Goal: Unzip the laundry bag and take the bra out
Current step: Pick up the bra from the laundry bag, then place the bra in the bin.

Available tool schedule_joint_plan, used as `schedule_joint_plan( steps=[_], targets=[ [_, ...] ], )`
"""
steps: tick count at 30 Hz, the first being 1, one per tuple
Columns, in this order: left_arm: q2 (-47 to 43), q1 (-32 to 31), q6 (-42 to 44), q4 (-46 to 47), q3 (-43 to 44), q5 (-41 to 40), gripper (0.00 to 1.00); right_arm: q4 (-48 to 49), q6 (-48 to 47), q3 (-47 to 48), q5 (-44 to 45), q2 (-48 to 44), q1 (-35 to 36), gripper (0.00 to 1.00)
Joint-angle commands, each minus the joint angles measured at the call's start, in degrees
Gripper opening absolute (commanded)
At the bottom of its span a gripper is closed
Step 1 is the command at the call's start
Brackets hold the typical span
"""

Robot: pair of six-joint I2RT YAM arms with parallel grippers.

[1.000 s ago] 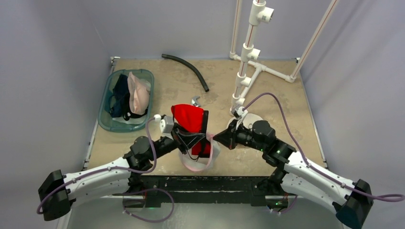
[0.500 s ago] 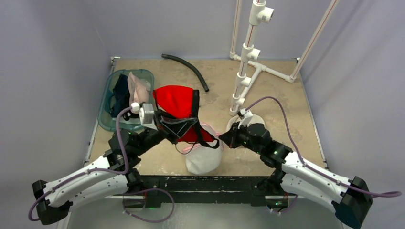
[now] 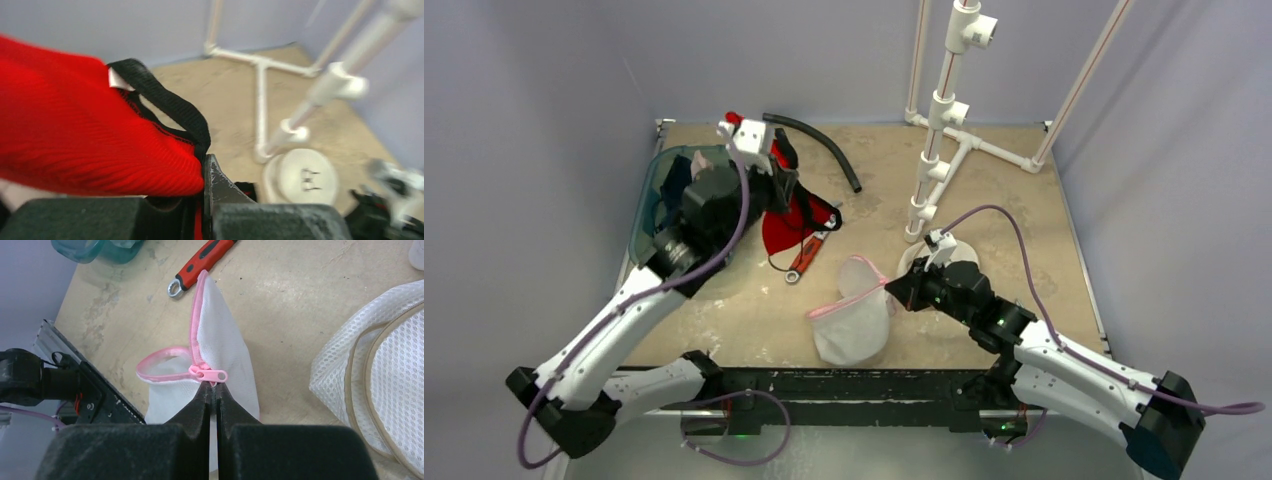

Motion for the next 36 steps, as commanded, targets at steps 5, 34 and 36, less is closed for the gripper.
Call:
schedule_joint_plan(
  steps=[5,34,36],
  targets=[
    [13.58,24.67,0.52,-21.01,17.82,14.95,0.0,1.62,-1.78,-0.63,-1.89,-0.93,-0.14,0.0],
    [43.63,48.98,8.83,-28.94,25.15,1.01,0.0,4.2,-3.8,-3.24,-10.52,-3.65,-0.12,0.0],
    [43.32,49.01,9.0,-28.7,24.21,-1.54,0.0,4.26,-3.89,-3.2,-10.69,-3.12,-0.14,0.0]
  ],
)
